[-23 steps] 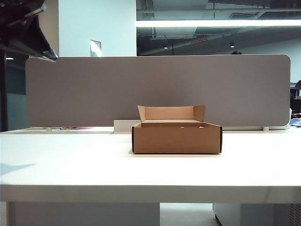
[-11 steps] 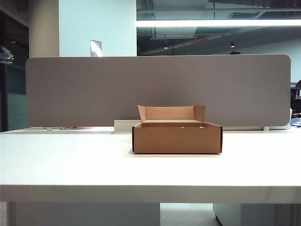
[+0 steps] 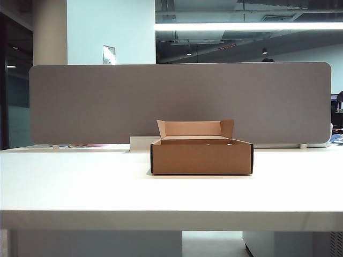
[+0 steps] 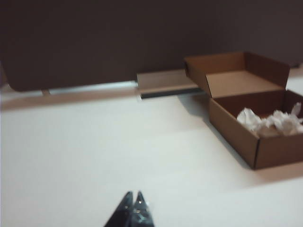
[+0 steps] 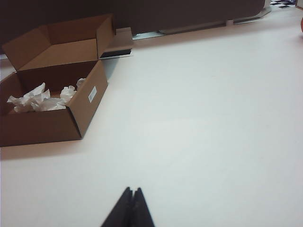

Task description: Pick up all the paper balls on the table and put them in the paper box.

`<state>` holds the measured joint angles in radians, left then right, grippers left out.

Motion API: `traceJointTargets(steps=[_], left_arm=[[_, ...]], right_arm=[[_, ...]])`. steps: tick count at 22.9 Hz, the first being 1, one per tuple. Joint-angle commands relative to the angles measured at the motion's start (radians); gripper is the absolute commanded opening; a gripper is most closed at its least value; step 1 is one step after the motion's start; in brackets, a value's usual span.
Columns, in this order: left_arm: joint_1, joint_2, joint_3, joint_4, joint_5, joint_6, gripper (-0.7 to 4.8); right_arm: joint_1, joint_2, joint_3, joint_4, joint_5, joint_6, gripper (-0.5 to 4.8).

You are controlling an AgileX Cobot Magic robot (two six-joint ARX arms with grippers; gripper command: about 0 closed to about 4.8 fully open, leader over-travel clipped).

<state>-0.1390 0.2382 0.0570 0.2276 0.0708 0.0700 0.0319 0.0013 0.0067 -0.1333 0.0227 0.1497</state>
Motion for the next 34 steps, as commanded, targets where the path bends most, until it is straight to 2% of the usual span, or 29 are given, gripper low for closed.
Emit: traceJointTargets(steps=[1,4,14,19,23,27,29,32,34], left_arm=[[-0.002,-0.032,-0.019,0.014,0.013,-0.002,-0.05],[-0.002,-0.06,-0.047,0.014,0.019,0.006,-0.05],[0.002,-0.224,-0.05,-0.105,0.016,0.008,-0.05],[0.057,-0.234,-0.05,-0.131,0.025,0.0,-0.05],[0.119,-0.234,-0.05,-0.16,0.087,-0.038,-0.05],[0.127,-0.234,-0.05,-0.159,0.089,-0.06,-0.05],[0.128,-0.234,-0.05,-0.159,0.063,-0.06,-0.05],[0.128,-0.234,-0.05,-0.161,-0.061,-0.058,-0.05],[0.129,-0.234,-0.05,-0.16,-0.071,-0.046,-0.05]], right_arm=[[0.0,-0.002,-0.006,0.01,0.002,0.0,-0.05],[0.0,-0.002,-0.006,0.01,0.002,0.0,-0.05],[0.0,-0.002,-0.006,0.01,0.002,0.0,-0.05],[0.0,-0.002,-0.006,0.01,0.002,0.0,-0.05],[0.0,-0.002,-0.006,0.01,0.002,0.0,-0.05],[0.0,-0.002,-0.006,0.01,0.002,0.0,-0.05],[0.0,-0.002,-0.006,0.01,0.002,0.0,-0.05],[0.0,-0.002,-0.006,0.01,0.002,0.0,-0.05],[0.0,-0.002,-0.006,0.01,0.002,0.0,-0.05]])
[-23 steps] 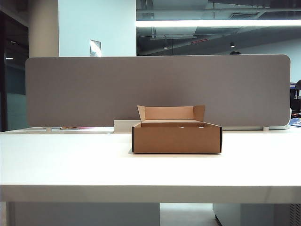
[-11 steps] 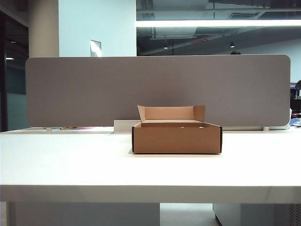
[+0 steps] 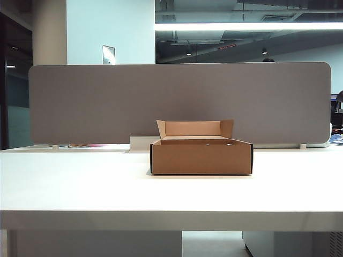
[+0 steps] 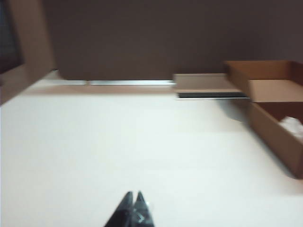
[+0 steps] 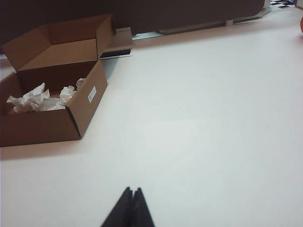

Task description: Pick up all the paper balls on the table and put them in the paper box.

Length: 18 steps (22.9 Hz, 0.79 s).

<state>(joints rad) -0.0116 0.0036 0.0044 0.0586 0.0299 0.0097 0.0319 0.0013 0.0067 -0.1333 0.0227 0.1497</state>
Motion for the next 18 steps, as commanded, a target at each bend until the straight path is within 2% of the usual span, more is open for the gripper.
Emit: traceJointTargets(steps=[1,3,18], left_arm=[[0.001,0.0,0.003,0.009,-0.031,0.027,-0.05],[0.002,0.0,0.003,0.011,-0.031,0.047,-0.05],[0.006,0.0,0.003,0.015,-0.026,0.042,-0.05]], right_arm=[[0.0,-0.002,-0.006,0.01,0.002,0.0,-0.05],[0.0,-0.002,-0.006,0.01,0.002,0.0,-0.05],[0.0,-0.002,-0.006,0.01,0.002,0.0,-0.05]])
